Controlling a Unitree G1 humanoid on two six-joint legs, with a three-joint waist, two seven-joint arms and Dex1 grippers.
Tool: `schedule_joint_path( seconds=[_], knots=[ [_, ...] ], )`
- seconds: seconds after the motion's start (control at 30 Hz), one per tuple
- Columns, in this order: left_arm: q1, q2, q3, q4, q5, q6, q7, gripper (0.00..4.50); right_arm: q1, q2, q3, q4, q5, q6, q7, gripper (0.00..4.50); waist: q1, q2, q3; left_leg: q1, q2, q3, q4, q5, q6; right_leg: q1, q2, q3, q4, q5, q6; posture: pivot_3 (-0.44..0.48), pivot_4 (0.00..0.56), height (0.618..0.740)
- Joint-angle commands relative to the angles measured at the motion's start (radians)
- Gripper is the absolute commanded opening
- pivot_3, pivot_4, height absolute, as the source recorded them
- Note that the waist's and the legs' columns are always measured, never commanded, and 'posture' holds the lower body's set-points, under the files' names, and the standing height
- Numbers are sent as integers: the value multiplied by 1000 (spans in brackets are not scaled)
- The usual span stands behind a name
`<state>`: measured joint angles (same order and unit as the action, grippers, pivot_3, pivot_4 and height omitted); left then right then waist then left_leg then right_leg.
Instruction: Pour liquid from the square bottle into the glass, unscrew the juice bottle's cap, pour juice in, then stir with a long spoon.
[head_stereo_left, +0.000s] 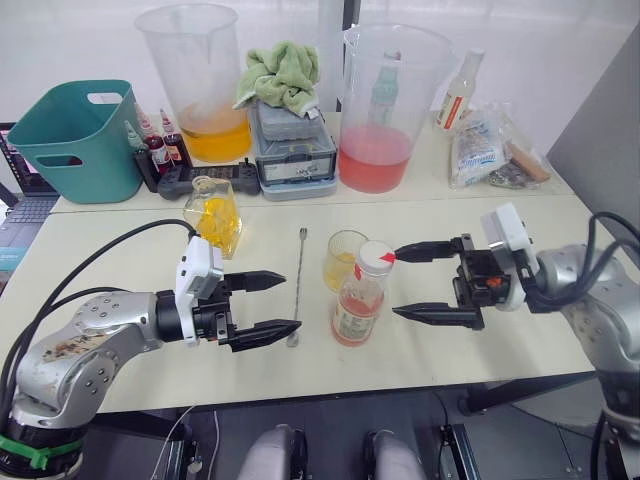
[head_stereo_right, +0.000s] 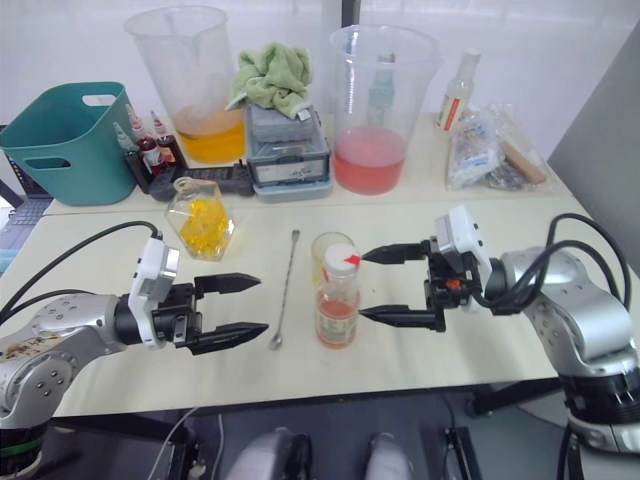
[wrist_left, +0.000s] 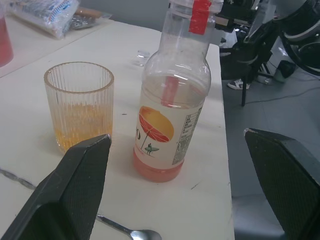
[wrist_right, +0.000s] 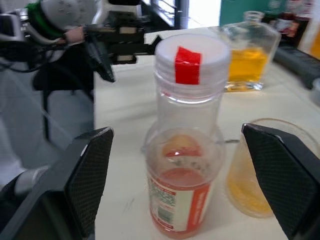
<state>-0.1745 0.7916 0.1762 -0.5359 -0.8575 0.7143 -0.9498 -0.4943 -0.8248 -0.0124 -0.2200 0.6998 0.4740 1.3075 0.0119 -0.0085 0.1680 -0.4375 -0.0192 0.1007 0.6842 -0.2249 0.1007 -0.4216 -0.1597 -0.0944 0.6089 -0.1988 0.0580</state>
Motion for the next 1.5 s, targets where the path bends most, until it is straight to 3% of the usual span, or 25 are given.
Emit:
schedule_joint_path(
  seconds=[0.03, 0.37, 0.5, 0.67, 0.73, 1.2, 1.5],
  knots=[
    [4, 24, 47, -43, -39, 15, 15, 4500, -74, 40, 49, 89, -55, -90, 92, 4365, 1, 0, 0, 0, 0, 0, 0, 0, 0, 0, 0, 0, 0, 0, 0, 0, 150, 740],
    [44, 42, 74, -97, -54, 24, 64, 4500, -219, 175, 138, 269, -136, -191, 219, 4365, 0, 0, 0, 0, -1, -2, 0, 0, -1, 0, 0, -1, 1, 0, 0, 0, 150, 740],
    [43, 46, 76, -95, -45, 9, 76, 4500, -212, 188, 141, 277, -139, -198, 238, 3248, 1, 0, 0, 0, -1, -2, 0, -1, -4, 0, 0, -1, 1, 0, 0, 0, 150, 740],
    [22, 45, 61, -87, -39, -3, 77, 4500, -187, 200, 116, 239, -120, -175, 203, 1519, 0, 0, 0, 0, -1, -2, 0, -2, -6, 0, 0, -1, 1, 0, 0, 0, 150, 740],
    [17, 41, 53, -83, -38, -6, 74, 4500, -167, 195, 99, 210, -111, -164, 176, 1194, 0, 0, 0, 0, -1, -2, 0, -3, -8, 0, 0, -1, 2, 0, 0, 0, 150, 740],
    [-58, 25, -22, 15, 13, -52, -7, 4500, 7, 149, 12, -210, -75, 124, -241, 1162, 2, 0, 0, 0, -1, -1, 0, -4, -9, 0, 0, -1, 2, 0, 0, 0, 150, 740],
    [-92, 21, -55, 52, 31, -65, -56, 4500, 105, 243, 24, -382, -70, 219, -508, 1162, 4, 0, 0, 0, -1, 0, 0, -4, -9, 0, 0, -1, 1, 0, 0, 0, 150, 740]
  ],
)
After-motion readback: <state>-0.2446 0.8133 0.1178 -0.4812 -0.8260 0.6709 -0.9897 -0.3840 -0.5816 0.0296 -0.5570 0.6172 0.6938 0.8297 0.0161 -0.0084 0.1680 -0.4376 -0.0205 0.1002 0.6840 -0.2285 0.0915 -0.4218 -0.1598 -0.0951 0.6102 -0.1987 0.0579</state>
